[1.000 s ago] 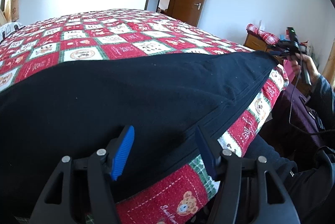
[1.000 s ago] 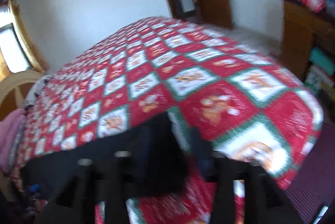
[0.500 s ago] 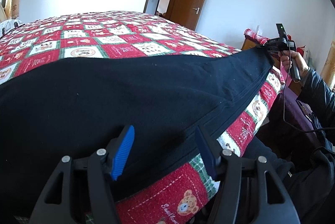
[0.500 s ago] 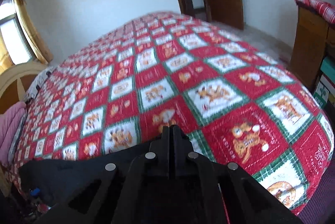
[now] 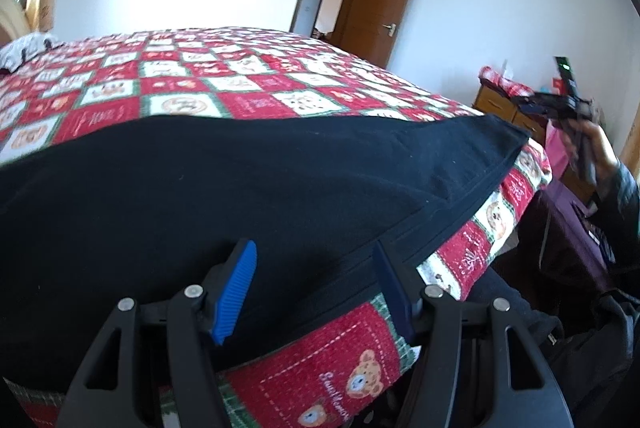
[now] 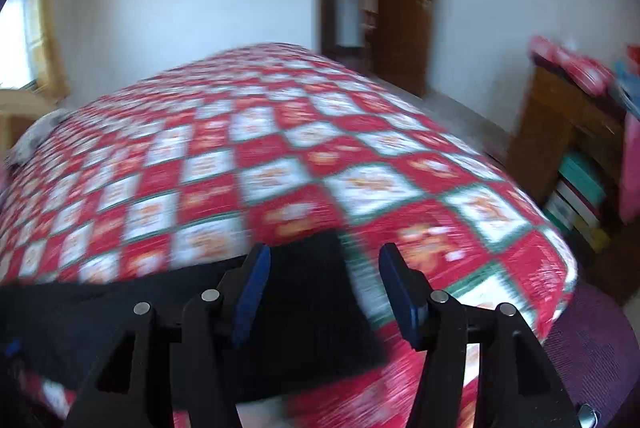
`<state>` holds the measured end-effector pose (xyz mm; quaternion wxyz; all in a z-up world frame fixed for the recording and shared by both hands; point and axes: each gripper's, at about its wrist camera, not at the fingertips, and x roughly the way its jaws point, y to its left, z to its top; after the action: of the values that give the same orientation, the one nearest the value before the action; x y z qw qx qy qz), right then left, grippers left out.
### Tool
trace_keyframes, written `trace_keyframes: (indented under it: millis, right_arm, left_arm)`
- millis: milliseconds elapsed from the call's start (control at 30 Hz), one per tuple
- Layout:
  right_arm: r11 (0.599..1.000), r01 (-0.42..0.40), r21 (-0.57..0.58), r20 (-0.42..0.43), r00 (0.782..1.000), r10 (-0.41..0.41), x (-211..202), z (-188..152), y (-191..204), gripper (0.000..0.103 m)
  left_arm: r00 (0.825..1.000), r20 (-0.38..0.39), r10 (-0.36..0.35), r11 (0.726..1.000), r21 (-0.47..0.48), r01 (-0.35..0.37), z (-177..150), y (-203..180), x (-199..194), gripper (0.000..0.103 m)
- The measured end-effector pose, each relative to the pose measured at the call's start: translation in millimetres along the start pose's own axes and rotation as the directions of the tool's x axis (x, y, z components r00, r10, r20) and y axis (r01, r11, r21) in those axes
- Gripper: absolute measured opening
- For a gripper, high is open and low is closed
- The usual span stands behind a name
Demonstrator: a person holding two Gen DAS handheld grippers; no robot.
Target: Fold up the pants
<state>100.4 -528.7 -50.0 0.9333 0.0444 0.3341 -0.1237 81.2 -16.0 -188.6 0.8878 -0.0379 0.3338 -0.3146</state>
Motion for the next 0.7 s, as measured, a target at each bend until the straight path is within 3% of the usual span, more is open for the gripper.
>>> trace_keyframes:
  millis: [133,200,267,333,467,500,533,600,700]
  right_arm:
    - [0.97,-0.168,-0.178,-0.063,0.985,0.159,-7,-28,85,0.058]
    - [0.933,-0.254,-0.256,-0.121,0.966,0.23,-5,-50,132,0.058]
    - [0.872,-0.36,-0.332,-0.194,0.931,0.311,-2,-79,179,0.058]
    - [0.806,-0.407,-0.429,-0.242,0.912,0.331,-4,-110,218,0.058]
    - [0.671,-0.354,-0.651,-0.215,0.934,0.284,-12,-157,273,0.058]
    - [0.654,-0.344,-0.674,-0.201,0.937,0.286,-14,-162,278,0.058]
    - [0.639,-0.341,-0.69,-0.194,0.937,0.292,-16,-167,283,0.057]
    - [0.626,-0.347,-0.698,-0.194,0.934,0.302,-15,-170,291,0.044]
    - [0.624,-0.316,-0.715,-0.166,0.943,0.287,-9,-172,299,0.042]
  left_arm:
    - [1.0,-0.002,0.009,1.0,0.008,-0.009,-2,-1,-2,0.063]
    - [1.0,0.007,0.016,0.999,0.03,-0.016,-2,-6,-6,0.063]
    - [1.0,0.013,0.012,0.999,0.048,-0.012,-2,-9,-10,0.063]
    - [1.0,0.006,0.006,0.998,0.06,-0.007,-2,-11,-8,0.063]
    - [1.0,-0.016,0.011,0.995,0.095,-0.01,-5,-14,0,0.063]
    - [1.0,-0.023,0.011,0.995,0.103,-0.009,-6,-15,1,0.063]
    - [1.0,-0.028,0.008,0.994,0.113,-0.005,-7,-16,2,0.063]
    - [1.0,-0.029,0.01,0.991,0.135,-0.006,-8,-21,2,0.063]
    - [0.999,-0.036,0.041,0.984,0.175,-0.034,-9,-28,5,0.063]
